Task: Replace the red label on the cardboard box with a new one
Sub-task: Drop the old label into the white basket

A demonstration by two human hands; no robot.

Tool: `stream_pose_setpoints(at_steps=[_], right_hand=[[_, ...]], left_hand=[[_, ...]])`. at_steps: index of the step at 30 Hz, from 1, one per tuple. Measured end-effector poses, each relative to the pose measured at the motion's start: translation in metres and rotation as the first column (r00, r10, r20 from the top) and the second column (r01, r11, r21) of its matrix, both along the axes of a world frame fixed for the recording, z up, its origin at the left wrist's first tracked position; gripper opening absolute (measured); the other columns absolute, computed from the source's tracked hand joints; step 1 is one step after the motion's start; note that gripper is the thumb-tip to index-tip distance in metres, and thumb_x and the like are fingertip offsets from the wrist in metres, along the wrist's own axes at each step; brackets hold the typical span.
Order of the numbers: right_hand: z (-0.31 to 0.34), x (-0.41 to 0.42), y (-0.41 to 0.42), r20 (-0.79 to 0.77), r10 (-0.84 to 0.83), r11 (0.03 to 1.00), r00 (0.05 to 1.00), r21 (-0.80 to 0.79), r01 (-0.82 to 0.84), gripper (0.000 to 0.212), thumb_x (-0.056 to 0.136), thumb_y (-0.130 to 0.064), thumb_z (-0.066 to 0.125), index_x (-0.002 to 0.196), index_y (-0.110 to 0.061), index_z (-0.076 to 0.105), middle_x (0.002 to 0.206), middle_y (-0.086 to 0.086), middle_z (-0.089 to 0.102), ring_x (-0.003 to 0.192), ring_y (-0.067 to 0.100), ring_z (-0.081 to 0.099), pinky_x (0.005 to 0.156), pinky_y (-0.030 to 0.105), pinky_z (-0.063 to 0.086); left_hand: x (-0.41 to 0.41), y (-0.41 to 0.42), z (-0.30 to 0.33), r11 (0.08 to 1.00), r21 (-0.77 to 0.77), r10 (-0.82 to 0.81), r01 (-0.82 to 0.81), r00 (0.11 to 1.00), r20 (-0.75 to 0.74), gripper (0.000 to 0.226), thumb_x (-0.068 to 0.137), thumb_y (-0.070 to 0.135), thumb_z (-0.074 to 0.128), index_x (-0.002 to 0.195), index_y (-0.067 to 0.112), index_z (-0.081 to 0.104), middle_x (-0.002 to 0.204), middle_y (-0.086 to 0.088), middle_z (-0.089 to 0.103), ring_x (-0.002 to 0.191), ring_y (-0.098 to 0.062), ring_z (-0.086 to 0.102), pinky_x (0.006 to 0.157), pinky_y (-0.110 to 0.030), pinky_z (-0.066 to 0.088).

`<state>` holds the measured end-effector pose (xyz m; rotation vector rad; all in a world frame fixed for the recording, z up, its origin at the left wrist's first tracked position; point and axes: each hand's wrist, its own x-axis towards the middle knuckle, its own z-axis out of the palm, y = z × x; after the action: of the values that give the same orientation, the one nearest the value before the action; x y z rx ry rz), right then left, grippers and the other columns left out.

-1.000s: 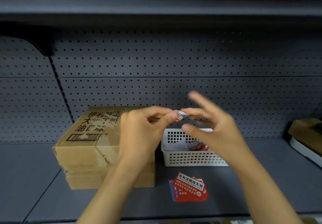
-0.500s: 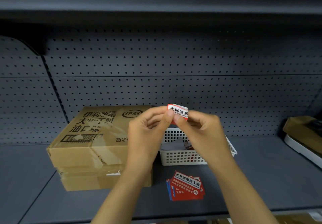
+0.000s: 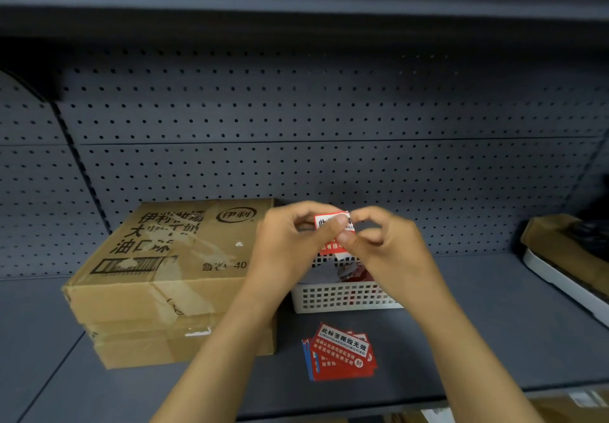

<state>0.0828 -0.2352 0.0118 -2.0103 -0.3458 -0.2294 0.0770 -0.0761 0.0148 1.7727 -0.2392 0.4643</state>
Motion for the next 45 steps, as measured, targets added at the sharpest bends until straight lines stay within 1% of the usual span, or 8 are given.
stream_pose_setpoints(at_steps=[6,11,16,25,30,33,41,45], right_hand=[[-0.004,0.021,-0.023,-0.054,-0.204,0.979,0.977,-0.032,0.203,0.014,0.079,-0.039,0.085,0.071,-0.029,0.077,0.066,-0.015,0.079,0.072,0.008,0.076,0.081,0.037,0.062],[-0.023,0.041,-0.033,-0.005,-0.329,0.940,0.944,-0.101,0.327,0.013,0.081,-0.041,0.083,0.070,-0.036,0.078,0.071,-0.015,0.076,0.077,0.011,0.074,0.081,0.042,0.061],[-0.039,0.059,-0.034,-0.053,-0.295,0.950,0.954,-0.121,0.287,0.033,0.084,-0.033,0.082,0.116,-0.028,0.077,0.070,-0.011,0.077,0.084,0.011,0.076,0.088,0.039,0.059],[-0.068,0.075,-0.026,-0.011,-0.230,0.943,0.973,-0.251,0.220,0.014,0.090,-0.022,0.076,0.102,-0.024,0.084,0.111,-0.002,0.081,0.101,0.019,0.075,0.085,0.032,0.057],[-0.069,0.064,-0.027,0.111,-0.212,0.951,0.971,-0.204,0.231,0.013,0.088,-0.020,0.076,0.097,-0.026,0.083,0.099,-0.004,0.078,0.082,0.014,0.068,0.080,0.033,0.057],[-0.067,0.048,-0.026,0.141,-0.194,0.959,0.971,-0.179,0.218,0.016,0.087,-0.022,0.076,0.100,-0.028,0.081,0.090,-0.012,0.074,0.073,0.008,0.065,0.075,0.026,0.055],[-0.084,0.014,-0.024,-0.028,-0.168,0.936,0.985,-0.319,0.151,0.015,0.078,-0.028,0.079,0.083,-0.032,0.066,0.068,-0.015,0.067,0.073,0.008,0.068,0.069,0.033,0.055],[-0.105,0.003,-0.024,-0.241,-0.095,0.852,0.966,-0.522,-0.047,0.029,0.073,-0.046,0.083,0.094,-0.030,0.074,0.091,-0.013,0.074,0.088,0.013,0.070,0.079,0.034,0.058]], left_hand=[[0.014,-0.014,-0.002,0.970,0.220,0.109,-0.108,0.994,0.009,0.003,0.081,0.033,0.082,0.083,0.032,0.081,0.075,0.017,0.078,0.072,0.003,0.072,0.072,-0.021,0.060],[0.027,-0.015,-0.011,0.733,0.590,0.283,-0.339,0.940,0.190,0.027,0.096,0.024,0.061,0.119,0.033,0.071,0.108,0.010,0.074,0.095,-0.012,0.069,0.079,-0.033,0.058],[0.034,-0.008,-0.022,0.744,0.580,0.285,-0.334,0.942,0.176,0.037,0.094,0.018,0.061,0.129,0.028,0.066,0.117,0.003,0.072,0.106,-0.018,0.068,0.083,-0.031,0.053],[0.031,-0.020,-0.039,0.739,0.638,0.162,-0.217,0.976,0.143,0.050,0.086,0.000,0.059,0.128,0.025,0.069,0.127,-0.001,0.069,0.113,-0.020,0.067,0.096,-0.031,0.054],[0.021,-0.028,-0.058,0.776,0.605,0.118,-0.180,0.983,0.141,0.043,0.085,0.004,0.062,0.118,0.029,0.073,0.115,0.003,0.072,0.104,-0.012,0.066,0.084,-0.009,0.039],[0.017,-0.029,-0.069,0.792,0.584,0.126,-0.177,0.984,0.128,0.038,0.087,0.007,0.063,0.117,0.028,0.073,0.114,0.003,0.072,0.103,-0.013,0.067,0.084,-0.014,0.044],[-0.005,-0.029,-0.104,0.840,0.522,0.135,-0.149,0.989,0.066,0.040,0.086,0.004,0.062,0.120,0.025,0.063,0.113,0.003,0.072,0.103,-0.017,0.069,0.085,-0.035,0.058],[-0.020,-0.023,-0.125,0.758,0.593,0.205,-0.273,0.962,0.181,0.034,0.078,-0.004,0.063,0.105,0.015,0.072,0.104,-0.003,0.070,0.102,-0.024,0.060,0.083,-0.027,0.051]])
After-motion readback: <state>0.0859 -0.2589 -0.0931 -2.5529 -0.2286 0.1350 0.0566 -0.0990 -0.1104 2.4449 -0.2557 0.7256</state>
